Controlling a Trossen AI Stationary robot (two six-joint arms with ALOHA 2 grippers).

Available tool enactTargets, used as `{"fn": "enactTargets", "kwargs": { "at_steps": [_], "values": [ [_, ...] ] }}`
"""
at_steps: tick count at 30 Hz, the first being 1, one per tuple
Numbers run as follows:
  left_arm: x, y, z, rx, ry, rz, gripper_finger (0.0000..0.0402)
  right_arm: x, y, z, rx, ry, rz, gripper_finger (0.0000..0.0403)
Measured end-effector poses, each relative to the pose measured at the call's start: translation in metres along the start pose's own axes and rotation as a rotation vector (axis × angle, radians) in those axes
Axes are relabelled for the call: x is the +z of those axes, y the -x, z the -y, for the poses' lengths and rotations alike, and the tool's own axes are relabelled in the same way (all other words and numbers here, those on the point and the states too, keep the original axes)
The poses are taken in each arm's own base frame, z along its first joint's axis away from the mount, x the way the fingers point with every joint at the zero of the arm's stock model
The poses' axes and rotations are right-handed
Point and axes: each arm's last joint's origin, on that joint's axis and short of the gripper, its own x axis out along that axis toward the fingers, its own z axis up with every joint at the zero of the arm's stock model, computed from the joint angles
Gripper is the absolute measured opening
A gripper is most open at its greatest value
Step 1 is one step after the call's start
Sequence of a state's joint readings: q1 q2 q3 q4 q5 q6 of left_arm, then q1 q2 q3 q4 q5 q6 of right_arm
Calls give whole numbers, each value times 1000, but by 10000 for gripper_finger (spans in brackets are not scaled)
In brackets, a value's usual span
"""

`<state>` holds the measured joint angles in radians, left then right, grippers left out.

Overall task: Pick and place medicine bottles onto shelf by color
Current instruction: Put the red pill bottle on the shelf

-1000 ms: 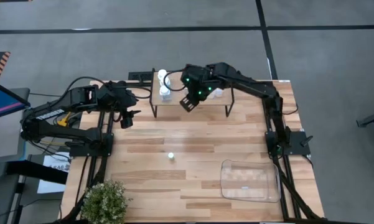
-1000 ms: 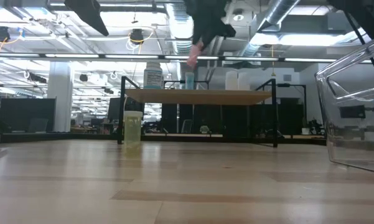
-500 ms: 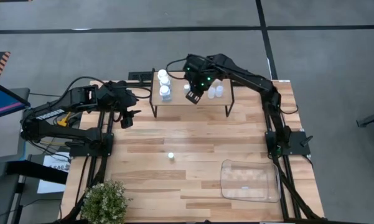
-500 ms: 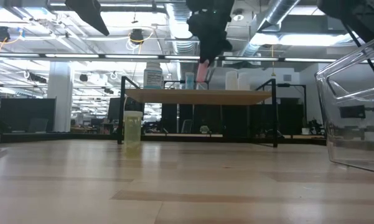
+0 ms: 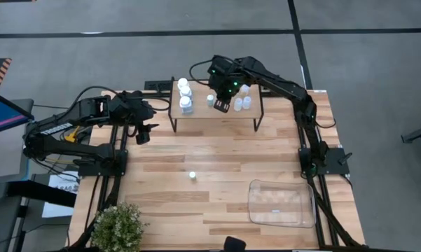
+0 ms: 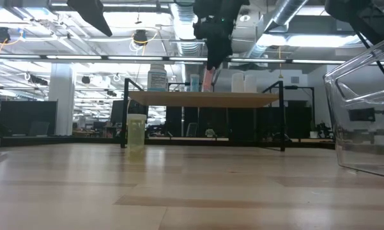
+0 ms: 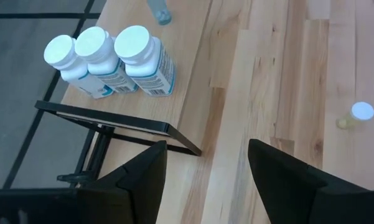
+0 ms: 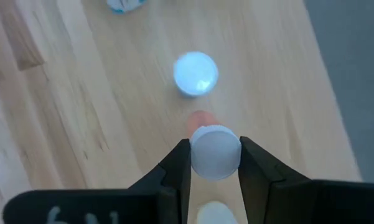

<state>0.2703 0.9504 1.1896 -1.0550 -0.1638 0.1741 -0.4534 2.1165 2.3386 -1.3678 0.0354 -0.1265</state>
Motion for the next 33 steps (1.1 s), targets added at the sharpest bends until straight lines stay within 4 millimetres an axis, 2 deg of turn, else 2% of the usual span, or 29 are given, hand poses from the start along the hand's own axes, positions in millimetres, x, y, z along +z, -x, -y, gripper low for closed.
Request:
{"fn": "enactTargets", "kwargs": {
  "at_steps": [11, 28, 33],
  "values": [
    [3, 0, 0, 5, -4, 32, 213, 0, -2, 3, 4, 135, -2, 110],
    [3, 0, 0, 5, 6, 33, 213, 0, -2, 7, 35, 210, 15, 110],
    [3, 0, 0, 5, 34, 33, 213, 1, -10, 8, 42, 136, -5, 110]
  ]
}}
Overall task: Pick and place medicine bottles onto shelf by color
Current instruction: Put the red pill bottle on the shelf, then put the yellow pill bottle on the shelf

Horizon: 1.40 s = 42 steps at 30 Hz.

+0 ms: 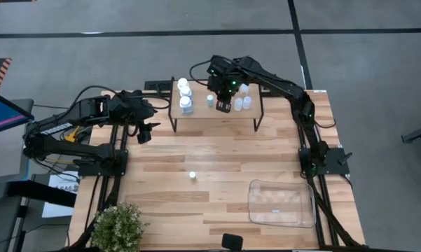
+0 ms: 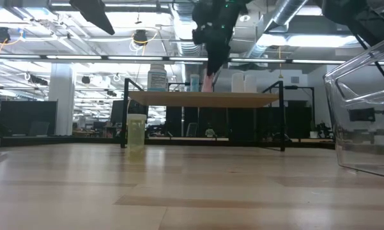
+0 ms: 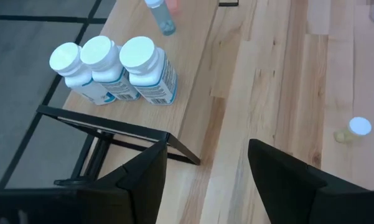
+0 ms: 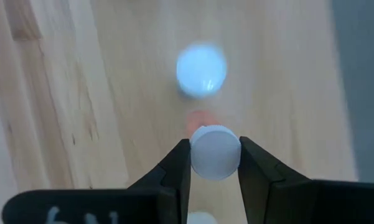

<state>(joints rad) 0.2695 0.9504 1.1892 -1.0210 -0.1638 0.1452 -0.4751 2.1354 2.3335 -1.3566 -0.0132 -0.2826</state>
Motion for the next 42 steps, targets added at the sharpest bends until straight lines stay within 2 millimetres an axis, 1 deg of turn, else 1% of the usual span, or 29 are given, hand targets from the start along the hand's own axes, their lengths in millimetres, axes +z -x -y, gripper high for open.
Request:
{"fn": "enactTargets", "kwargs": {
  "at_steps": [2, 5, 10, 17, 21, 27, 31, 34, 38, 40, 42],
  "values": [
    [0, 0, 0, 0, -5, 0, 213, -3, -6, 1, 12, 0, -47, 110],
    [0, 0, 0, 0, -13, 0, 213, -1, -12, -2, 2, 26, -50, 110],
    [0, 0, 0, 0, -11, 0, 213, 4, -13, -3, -17, 32, -15, 110],
    [0, 0, 0, 0, -20, 0, 213, -1, -12, 0, -21, 16, -52, 112],
    [0, 0, 0, 0, -27, 0, 213, 1, -13, -3, -21, 24, -51, 135],
    [0, 0, 0, 0, -30, 0, 213, 2, -13, -4, -24, 19, -41, 194],
    [0, 0, 0, 0, -30, 0, 213, 3, -12, -3, -29, 13, -28, 224],
    [0, 0, 0, 0, -30, 0, 213, 4, -10, -3, -33, 5, -19, 233],
    [0, 0, 0, 0, -29, 0, 213, 6, -4, -3, -39, 8, 9, 233],
    [0, 0, 0, 0, -29, -1, 213, 6, 1, -6, -41, 12, 17, 233],
    [0, 0, 0, 0, -29, -1, 213, 4, 12, -8, -44, 0, 38, 233]
  ]
}}
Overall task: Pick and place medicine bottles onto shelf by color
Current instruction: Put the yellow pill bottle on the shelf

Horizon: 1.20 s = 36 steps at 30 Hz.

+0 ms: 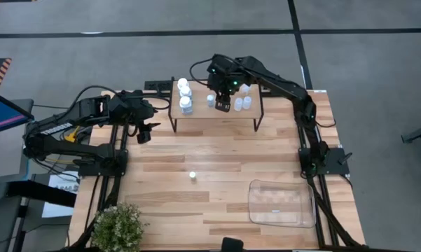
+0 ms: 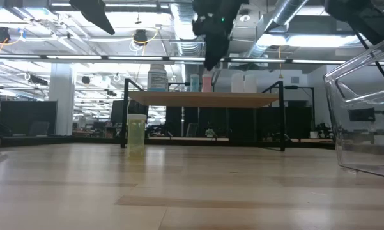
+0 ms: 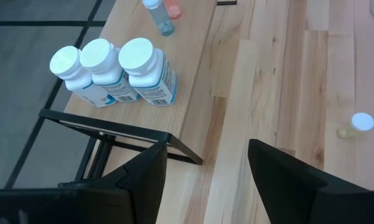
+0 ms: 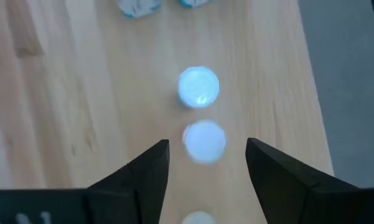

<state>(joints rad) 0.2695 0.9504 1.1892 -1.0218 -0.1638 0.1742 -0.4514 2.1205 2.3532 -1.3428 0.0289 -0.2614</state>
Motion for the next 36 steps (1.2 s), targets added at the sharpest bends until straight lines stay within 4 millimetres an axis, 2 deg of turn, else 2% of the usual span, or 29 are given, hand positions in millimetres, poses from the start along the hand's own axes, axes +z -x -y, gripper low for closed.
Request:
{"fn": "enactTargets", "kwargs": {
  "at_steps": [7, 11, 15, 18, 23, 30, 36],
  "values": [
    [1, -3, 2, -56, 1, 0, 213, -9, 48, -12, 19, -56, 58, 232],
    [6, -16, 9, -144, -12, -33, 213, -22, 81, -26, 60, -35, 59, 232],
    [12, -32, 21, -201, -123, -77, 216, -38, 113, -36, 77, -58, 61, 232],
    [16, -44, 36, -255, -222, -104, 221, -51, 140, -41, 78, -83, 96, 232],
    [23, -62, 71, -372, -362, -130, 222, -75, 183, -50, 81, -78, 194, 232],
    [31, -97, 120, -430, -347, -171, 222, -113, 238, -54, 65, -39, 344, 232],
    [27, -124, 147, -399, -346, -250, 222, -139, 267, -53, 38, -22, 427, 232]
  ]
}}
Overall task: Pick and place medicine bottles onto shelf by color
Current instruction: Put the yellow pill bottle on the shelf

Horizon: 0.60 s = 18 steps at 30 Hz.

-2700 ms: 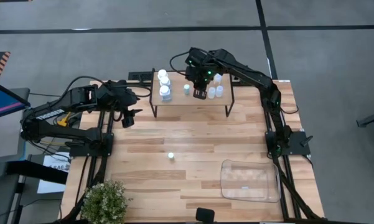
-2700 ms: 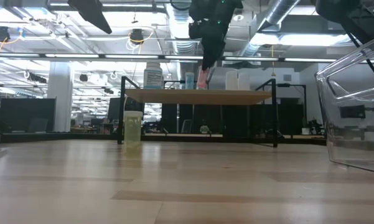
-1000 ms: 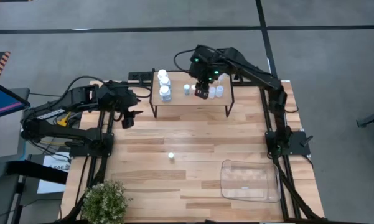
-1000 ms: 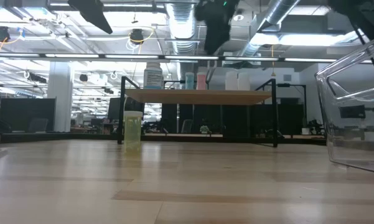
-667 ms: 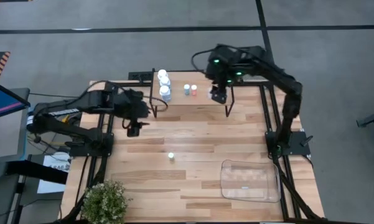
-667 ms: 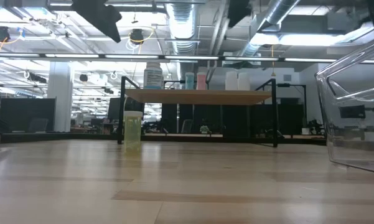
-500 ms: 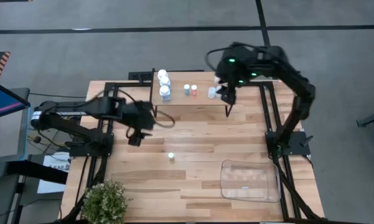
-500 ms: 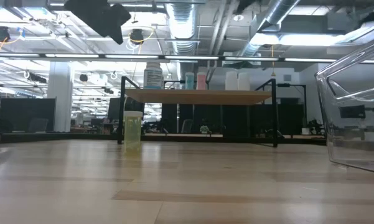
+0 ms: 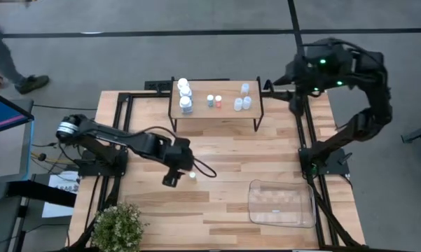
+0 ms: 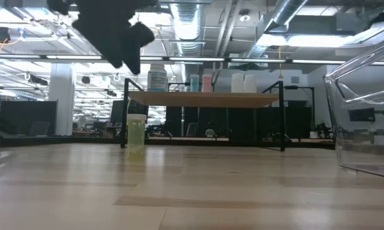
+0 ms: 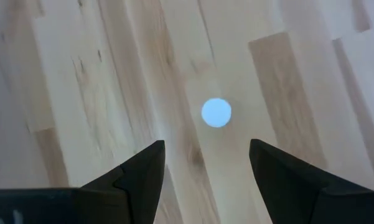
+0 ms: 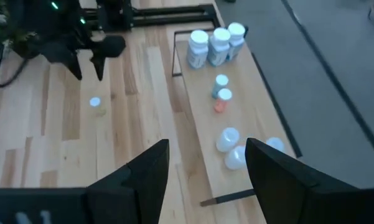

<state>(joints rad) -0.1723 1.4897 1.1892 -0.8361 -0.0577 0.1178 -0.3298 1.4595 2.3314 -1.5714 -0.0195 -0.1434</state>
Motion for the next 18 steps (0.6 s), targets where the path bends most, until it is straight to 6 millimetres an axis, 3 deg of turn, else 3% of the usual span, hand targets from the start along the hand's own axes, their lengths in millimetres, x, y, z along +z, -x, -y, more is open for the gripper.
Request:
{"fn": "enactTargets", "kwargs": {
  "at_steps": [7, 10, 14, 18],
  "values": [
    [3, -19, 6, -14, 37, -52, 222, -18, 22, -4, 1, -15, 76, 232],
    [3, -21, 10, -23, 30, -61, 222, -32, 6, -9, 16, -27, 128, 232],
    [6, -21, 14, -26, 22, -34, 222, -66, -26, -20, 51, -62, 206, 232],
    [7, -23, 18, -40, 2, -32, 222, -101, -43, -33, 105, -160, 330, 232]
  ]
}}
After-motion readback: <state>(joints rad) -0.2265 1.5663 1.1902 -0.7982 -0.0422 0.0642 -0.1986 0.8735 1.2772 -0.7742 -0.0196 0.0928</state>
